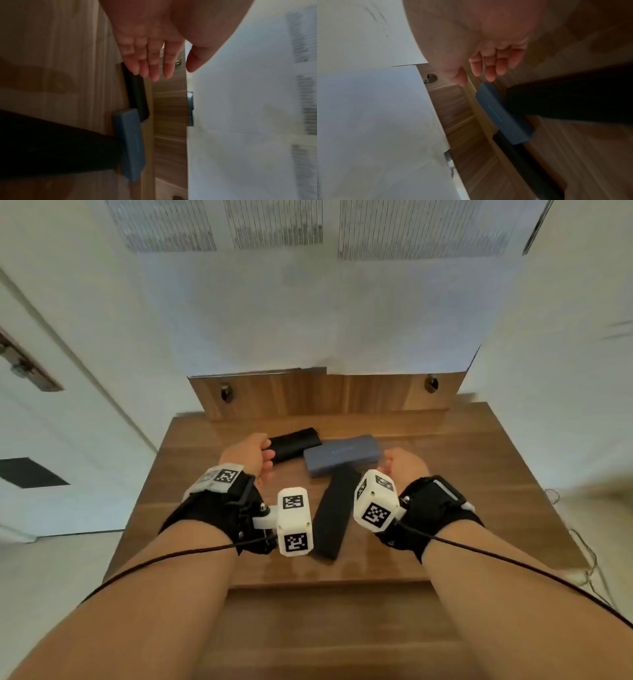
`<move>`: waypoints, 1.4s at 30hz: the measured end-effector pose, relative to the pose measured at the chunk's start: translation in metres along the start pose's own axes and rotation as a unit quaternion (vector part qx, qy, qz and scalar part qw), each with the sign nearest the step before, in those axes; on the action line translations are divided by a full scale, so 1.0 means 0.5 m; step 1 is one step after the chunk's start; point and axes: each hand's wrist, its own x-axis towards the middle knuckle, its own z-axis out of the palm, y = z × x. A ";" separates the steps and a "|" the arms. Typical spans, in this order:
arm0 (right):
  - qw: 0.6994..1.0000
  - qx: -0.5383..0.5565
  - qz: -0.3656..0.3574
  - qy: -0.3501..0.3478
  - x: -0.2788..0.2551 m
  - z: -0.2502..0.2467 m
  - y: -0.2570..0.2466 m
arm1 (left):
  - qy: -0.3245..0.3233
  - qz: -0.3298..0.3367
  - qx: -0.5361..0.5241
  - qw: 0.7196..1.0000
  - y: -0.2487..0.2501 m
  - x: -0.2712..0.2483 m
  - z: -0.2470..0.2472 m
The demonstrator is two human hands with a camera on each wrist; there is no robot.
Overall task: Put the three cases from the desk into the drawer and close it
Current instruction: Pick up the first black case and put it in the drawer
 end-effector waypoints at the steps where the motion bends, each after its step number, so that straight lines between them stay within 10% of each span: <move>1: 0.999 0.034 0.020 0.012 0.013 0.000 0.014 | -0.007 -0.005 0.009 1.000 -0.015 0.011 0.008; 10: 0.997 0.037 0.037 -0.055 0.101 0.019 0.128 | -0.079 -0.021 0.062 0.995 -0.138 0.074 0.072; 21: 0.986 -0.034 -0.111 -0.121 0.114 0.039 0.198 | -0.119 0.051 0.152 0.980 -0.196 0.061 0.078; 29: 0.934 -0.119 -0.246 -0.229 0.013 0.049 0.300 | -0.126 0.155 0.058 0.978 -0.282 0.001 -0.036; 42: 0.833 -0.412 -0.327 -0.170 -0.154 0.041 0.471 | -0.052 0.179 -0.131 0.974 -0.420 -0.093 -0.227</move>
